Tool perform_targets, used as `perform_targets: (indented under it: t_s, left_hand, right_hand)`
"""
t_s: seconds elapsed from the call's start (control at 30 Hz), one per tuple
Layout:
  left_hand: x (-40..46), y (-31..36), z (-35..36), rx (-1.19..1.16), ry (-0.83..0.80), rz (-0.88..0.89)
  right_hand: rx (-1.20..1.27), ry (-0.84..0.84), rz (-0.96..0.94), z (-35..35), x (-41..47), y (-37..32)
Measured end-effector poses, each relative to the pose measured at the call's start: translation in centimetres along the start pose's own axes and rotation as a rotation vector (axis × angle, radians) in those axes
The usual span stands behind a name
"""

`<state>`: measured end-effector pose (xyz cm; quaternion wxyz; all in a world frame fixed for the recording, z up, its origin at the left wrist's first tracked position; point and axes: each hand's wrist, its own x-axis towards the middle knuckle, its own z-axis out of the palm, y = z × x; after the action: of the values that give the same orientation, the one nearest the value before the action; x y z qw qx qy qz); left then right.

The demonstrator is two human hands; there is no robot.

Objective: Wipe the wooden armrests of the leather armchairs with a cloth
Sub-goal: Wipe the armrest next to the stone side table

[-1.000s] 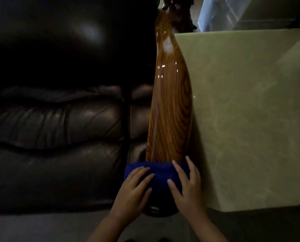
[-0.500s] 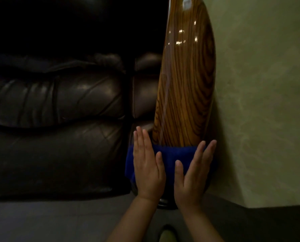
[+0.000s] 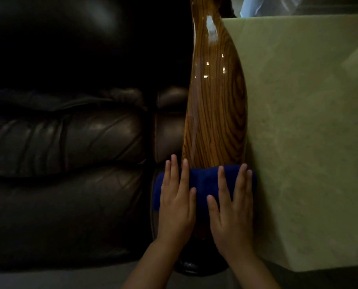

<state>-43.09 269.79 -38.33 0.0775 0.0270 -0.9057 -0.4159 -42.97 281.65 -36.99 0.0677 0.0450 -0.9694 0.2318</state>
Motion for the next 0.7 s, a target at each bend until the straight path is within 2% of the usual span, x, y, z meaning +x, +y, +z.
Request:
perform_targets:
  t_s: [0.17, 0.37, 0.53, 0.7]
  left_hand:
    - [4.3, 0.4, -0.4, 0.051, -0.007, 0.060]
    - [5.8, 1.2, -1.4, 0.122, -0.008, 0.037]
    - [4.0, 0.9, -1.3, 0.049, -0.192, 0.054]
    - [9.0, 1.8, -2.7, 0.030, -0.233, 0.041]
  right_hand:
    - [-0.026, 0.001, 0.039, 0.0, 3.7, -0.6]
    - [-0.060, -0.025, 0.018, -1.2, 5.6, -0.5]
    - [-0.089, -0.084, 0.035, -1.2, 5.3, -1.2]
    - [-0.098, -0.089, 0.069, -1.9, 9.8, -2.1]
